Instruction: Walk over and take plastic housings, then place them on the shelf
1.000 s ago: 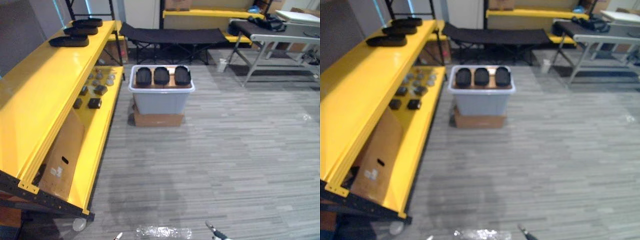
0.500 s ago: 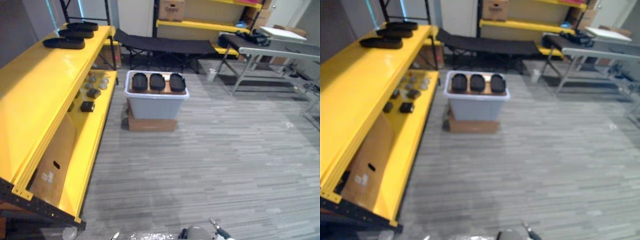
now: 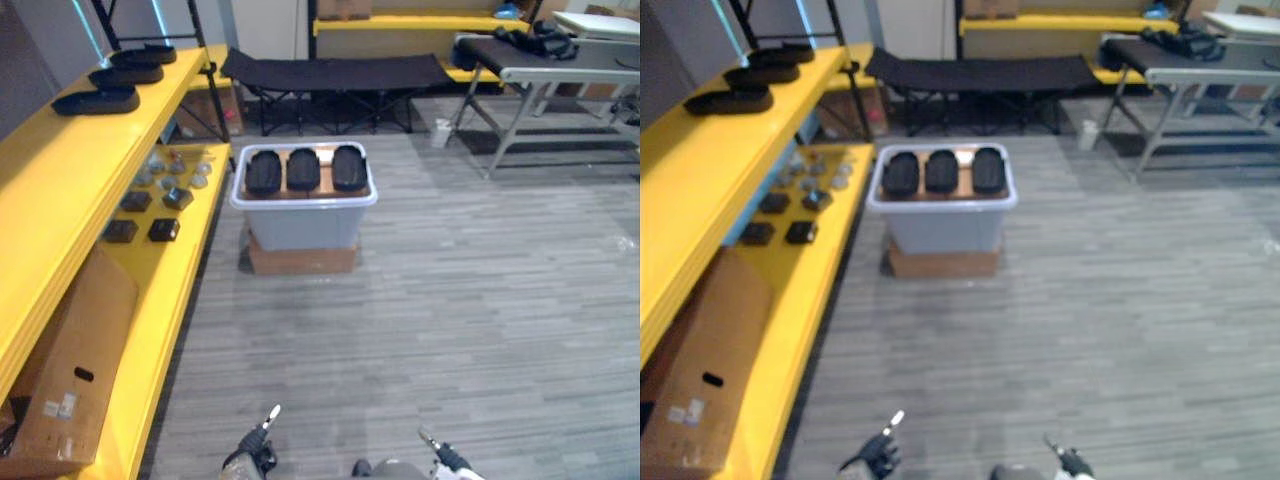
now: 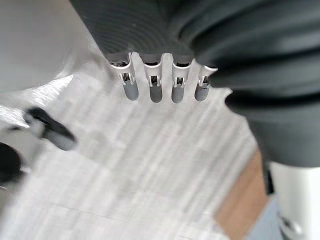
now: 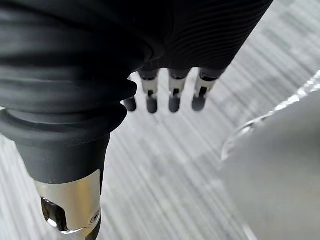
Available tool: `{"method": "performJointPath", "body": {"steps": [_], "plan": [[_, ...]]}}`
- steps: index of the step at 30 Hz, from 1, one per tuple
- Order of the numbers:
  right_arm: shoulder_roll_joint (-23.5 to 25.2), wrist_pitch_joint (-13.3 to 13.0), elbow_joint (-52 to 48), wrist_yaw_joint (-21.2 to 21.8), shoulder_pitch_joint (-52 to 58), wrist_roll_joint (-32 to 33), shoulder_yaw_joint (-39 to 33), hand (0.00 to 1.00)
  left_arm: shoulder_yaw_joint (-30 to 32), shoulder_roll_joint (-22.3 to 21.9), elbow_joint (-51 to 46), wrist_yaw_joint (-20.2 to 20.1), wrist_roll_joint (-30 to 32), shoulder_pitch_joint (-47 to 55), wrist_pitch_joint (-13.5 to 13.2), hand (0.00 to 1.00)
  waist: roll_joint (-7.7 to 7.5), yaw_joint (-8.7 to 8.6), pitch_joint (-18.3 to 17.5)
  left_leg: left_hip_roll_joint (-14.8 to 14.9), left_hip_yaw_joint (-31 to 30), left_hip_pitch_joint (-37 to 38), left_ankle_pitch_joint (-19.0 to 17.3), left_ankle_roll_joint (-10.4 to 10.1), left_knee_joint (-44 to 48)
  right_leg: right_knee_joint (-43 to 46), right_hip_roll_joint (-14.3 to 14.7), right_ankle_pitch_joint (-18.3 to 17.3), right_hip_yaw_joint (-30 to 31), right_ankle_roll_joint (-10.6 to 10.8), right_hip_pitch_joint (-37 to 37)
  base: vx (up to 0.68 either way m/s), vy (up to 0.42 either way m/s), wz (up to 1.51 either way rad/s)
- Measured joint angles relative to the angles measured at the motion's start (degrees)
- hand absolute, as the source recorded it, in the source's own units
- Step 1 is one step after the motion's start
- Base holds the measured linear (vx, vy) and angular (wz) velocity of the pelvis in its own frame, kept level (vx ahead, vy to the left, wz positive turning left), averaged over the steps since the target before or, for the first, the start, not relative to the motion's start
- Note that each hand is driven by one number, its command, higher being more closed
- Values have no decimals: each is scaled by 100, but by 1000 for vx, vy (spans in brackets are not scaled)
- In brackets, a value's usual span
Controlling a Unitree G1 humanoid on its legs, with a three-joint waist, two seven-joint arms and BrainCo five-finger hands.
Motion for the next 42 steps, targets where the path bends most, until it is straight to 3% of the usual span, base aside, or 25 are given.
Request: {"method": "performJointPath", "body": {"steps": [2, 5, 7, 10, 12, 15, 16, 17, 18, 19, 20, 21, 22, 25, 26, 27, 28, 29, 30, 31, 34, 36, 40, 42], "plan": [[0, 1, 70, -1, -86, -61, 25, 0, -16, 12, -64, 55, -13, -20, -57, 0, 9, 125, 10, -92, 6, -427, -57, 93, -190, -270, -56, 13, 14, 23, 321, -119, 36, -8], [13, -28, 68, -14, -371, -58, 76, 0, -11, 125, -187, 49, 13, -9, -198, 0, -82, 297, 93, -565, 73, -933, 74, 96, -1994, -438, -412, -70, 114, 274, 593, -239, 122, -15], [-19, -38, -11, -26, -481, -47, 346, 0, 62, 212, -217, 14, 86, 99, -234, 0, -118, 433, 129, -845, 198, -901, 1256, 411, -3143, -410, -704, -273, 276, 535, 743, -31, 224, -16], [71, -33, -25, 3, -723, -46, 790, 0, 298, 387, -217, 11, 238, 153, -247, 0, -265, 493, 219, -985, 349, -897, 976, 609, -2902, -481, -839, -150, 401, 539, 815, 307, 193, -8], [193, -10, -62, 87, -859, -4, 835, 0, 464, 426, -181, 9, 209, 281, -220, 0, -338, 558, 357, -928, 464, -843, 794, 663, -2524, -497, -870, 178, 504, 570, 1005, 267, 185, 4], [210, 89, -163, 105, -839, -15, 696, 0, 459, 449, -165, 18, 229, 335, -225, 0, -347, 609, 278, -1077, 462, -349, 636, 771, -3061, -295, -900, 568, 775, 767, 1056, 237, 178, 2], [204, 111, -158, 110, -819, -9, 613, 0, 448, 446, -153, 21, 232, 363, -226, 0, -349, 604, 267, -1169, 443, -231, 596, 838, -3228, -111, -942, 562, 801, 772, 1015, 190, 144, -1], [198, 141, -113, 111, -758, 10, 474, 0, 404, 446, -142, 24, 243, 370, -238, 0, -353, 604, 231, -1232, 413, -83, 596, 866, -3456, 468, -1040, 463, 815, 908, 796, 101, 152, 4], [198, 226, -30, 101, -670, 112, 310, 0, 240, 470, -71, 26, 245, 371, -274, 0, -364, 591, 204, -1350, 411, 144, 543, 871, -3708, 1818, -1255, 396, 840, 1212, 174, 51, 144, 5], [204, 306, 118, 87, -622, 212, 224, 0, 209, 531, 8, 53, 247, 346, -306, 0, -369, 532, 236, -1470, 387, 450, 510, 868, -3904, 3263, -1483, 370, 921, 1339, -466, -3, 118, 6], [205, 350, 180, 80, -533, 227, 180, 0, 208, 551, 52, 77, 246, 368, -326, 0, -368, 512, 235, -1512, 367, 627, 483, 864, -3976, 3839, -1588, 275, 904, 1227, -734, -60, 47, 9], [175, 225, 18, 89, -410, 218, 121, 0, 208, 555, 89, 150, 239, 414, -352, 0, -354, 418, 214, -1558, 371, 925, 464, 851, -4082, 4404, -1756, 32, 664, 876, -1135, -187, -16, 18], [111, 235, -1, 82, -459, 210, 120, 0, 194, 554, 89, 191, 235, 379, -360, 0, -344, 338, 211, -1526, 348, 1231, 390, 813, -4198, 4360, -1818, -309, 274, 735, -1463, -239, -45, 21], [114, 227, -5, 57, -442, 205, 31, 0, 35, 566, 69, 165, 236, 220, -435, 0, -292, 247, 177, -1313, 158, 1455, 320, 690, -4312, 2938, -1622, -417, -448, 619, -1724, -266, -61, 42], [120, 221, -8, 55, -459, 216, 9, 0, 27, 560, 69, 139, 236, 153, -438, 0, -281, 212, 174, -1229, 95, 1457, 275, 614, -4300, 2306, -1505, -317, -522, 605, -1806, -190, -68, 47], [120, 219, -9, 48, -462, 217, -5, 0, 22, 551, 64, 92, 240, 91, -435, 0, -278, 210, 173, -1144, -18, 1540, 207, 495, -4299, 1614, -1357, 18, -503, 499, -1903, 50, -159, 48], [120, 219, -3, 46, -414, 220, 51, 0, 21, 540, 54, 53, 289, 103, -360, 0, -322, 208, 149, -1117, -47, 1670, 90, 296, -4277, 878, -1174, 680, -461, 430, -1915, 163, -174, 30], [123, 220, 1, 48, -393, 224, 77, 0, 21, 542, 48, 52, 311, 110, -312, 0, -343, 208, 136, -1123, -58, 1700, 62, 249, -4273, 748, -1155, 884, -454, 396, -1901, 364, -284, 21], [142, 168, -2, 107, -258, 257, 220, 0, 60, 546, 57, 47, 510, 102, -32, 0, -475, 209, 80, -1209, -180, 1821, -69, 103, -4225, 638, -1200, 1242, -427, 186, -1867, 338, -254, -3], [-40, 163, -47, 185, -308, 360, 272, 0, 57, 358, 59, -2, 715, 111, 229, 0, -158, 215, 77, -984, -186, 1824, -172, 59, -4026, 899, -1044, 1158, -472, 100, -1873, 370, -274, -1], [-155, 313, -27, 325, -327, 445, 282, 0, 56, 157, 75, -180, 1001, 34, 672, 0, 36, 191, 39, -810, -183, 1846, -3, -13, -3934, 940, -854, 791, -472, 130, -1824, 288, -187, -18], [-165, 403, 12, 366, -343, 449, 281, 0, 46, 98, 89, -211, 1074, -68, 966, 0, 29, 154, 39, -769, -195, 1941, 287, 3, -3889, 1084, -799, 514, -437, 122, -1751, 221, -149, -8], [-161, 480, 212, 499, -315, 450, 264, 0, 123, 180, 90, -212, 955, -61, 1037, 0, -64, 123, 32, -595, -324, 1771, 632, -140, -2921, 803, -585, 333, -391, 99, -1268, 176, -158, -12], [-169, 506, 254, 572, -286, 418, 266, 0, 228, 237, 71, -159, 822, -52, 1018, 0, -49, 154, 23, -404, -321, 1233, 1052, -159, -1567, 418, -404, 249, -309, 57, -925, 109, -129, -23]]}}
